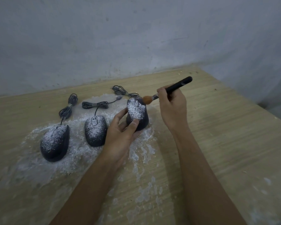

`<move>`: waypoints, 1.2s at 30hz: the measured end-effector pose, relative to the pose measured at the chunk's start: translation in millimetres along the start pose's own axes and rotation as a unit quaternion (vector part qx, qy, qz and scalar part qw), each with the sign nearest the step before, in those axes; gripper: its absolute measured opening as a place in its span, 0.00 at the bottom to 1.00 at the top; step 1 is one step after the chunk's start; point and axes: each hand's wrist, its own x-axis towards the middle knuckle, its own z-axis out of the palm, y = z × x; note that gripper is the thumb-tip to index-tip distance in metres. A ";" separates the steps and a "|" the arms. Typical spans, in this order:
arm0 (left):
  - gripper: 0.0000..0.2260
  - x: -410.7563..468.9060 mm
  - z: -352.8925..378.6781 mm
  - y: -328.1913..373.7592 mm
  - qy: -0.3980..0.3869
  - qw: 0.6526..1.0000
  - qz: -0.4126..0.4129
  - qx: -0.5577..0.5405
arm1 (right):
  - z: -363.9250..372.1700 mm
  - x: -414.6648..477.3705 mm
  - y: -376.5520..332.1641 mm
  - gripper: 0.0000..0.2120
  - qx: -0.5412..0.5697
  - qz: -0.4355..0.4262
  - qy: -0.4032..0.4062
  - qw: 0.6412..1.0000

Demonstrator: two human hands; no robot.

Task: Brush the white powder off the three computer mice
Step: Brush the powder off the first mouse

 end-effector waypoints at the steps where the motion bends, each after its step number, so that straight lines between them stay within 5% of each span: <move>1: 0.22 0.1 0.4 0.1 0.001 1.000 0.001 0.002 | -0.7 1.2 -1.1 0.08 0.005 -0.007 0.005 1.000; 5: 0.23 -1.1 1.1 -0.1 -0.001 1.000 0.004 0.007 | -1.2 1.3 0.1 0.06 -0.038 -0.029 -0.058 0.997; 10: 0.23 -0.8 -0.4 -0.9 -0.003 1.000 0.008 0.009 | -3.0 2.2 -4.4 0.09 -0.010 -0.027 -0.009 1.000; 14: 0.23 -0.5 -0.6 -2.1 -0.006 0.999 0.011 0.030 | 1.6 1.5 -2.4 0.04 -0.043 -0.036 -0.074 0.996; 26: 0.22 2.1 -3.2 -6.5 -0.004 0.999 0.020 0.043 | 6.9 1.5 -2.8 0.04 -0.035 -0.037 0.000 0.999; 36: 0.22 3.3 -2.5 -6.3 0.004 1.000 0.015 0.016 | -6.0 2.6 -9.0 0.08 -0.025 -0.048 -0.031 0.998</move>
